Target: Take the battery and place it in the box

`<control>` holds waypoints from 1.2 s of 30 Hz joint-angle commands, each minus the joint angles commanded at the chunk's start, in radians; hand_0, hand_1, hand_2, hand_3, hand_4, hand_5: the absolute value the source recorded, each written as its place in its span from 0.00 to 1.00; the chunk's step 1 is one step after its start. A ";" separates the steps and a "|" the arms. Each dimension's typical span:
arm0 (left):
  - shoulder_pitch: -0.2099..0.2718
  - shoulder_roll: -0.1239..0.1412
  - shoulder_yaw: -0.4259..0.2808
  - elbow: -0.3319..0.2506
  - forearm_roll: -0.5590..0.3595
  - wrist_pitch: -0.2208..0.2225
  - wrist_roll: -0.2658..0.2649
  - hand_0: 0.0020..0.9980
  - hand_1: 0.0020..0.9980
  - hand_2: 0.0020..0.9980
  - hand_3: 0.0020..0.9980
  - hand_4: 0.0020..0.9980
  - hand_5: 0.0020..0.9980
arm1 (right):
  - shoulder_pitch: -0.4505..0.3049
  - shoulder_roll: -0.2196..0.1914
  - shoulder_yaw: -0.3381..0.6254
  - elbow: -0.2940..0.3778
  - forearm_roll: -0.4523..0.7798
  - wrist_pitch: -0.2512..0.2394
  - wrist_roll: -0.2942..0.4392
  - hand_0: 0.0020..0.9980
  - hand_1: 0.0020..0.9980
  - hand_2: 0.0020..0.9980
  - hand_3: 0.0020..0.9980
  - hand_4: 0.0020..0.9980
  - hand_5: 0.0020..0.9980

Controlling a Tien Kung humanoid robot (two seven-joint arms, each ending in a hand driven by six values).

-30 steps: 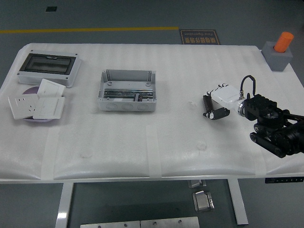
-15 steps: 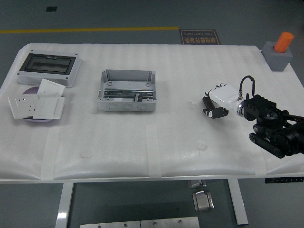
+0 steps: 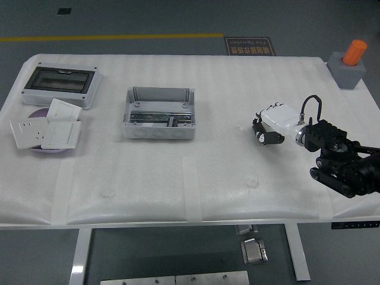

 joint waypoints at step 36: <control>-0.015 0.022 -0.005 0.002 0.000 0.000 -0.006 0.60 0.62 0.44 0.61 0.48 0.53 | 0.023 -0.128 0.161 0.113 -0.432 0.203 0.066 1.00 0.87 0.94 1.00 1.00 0.62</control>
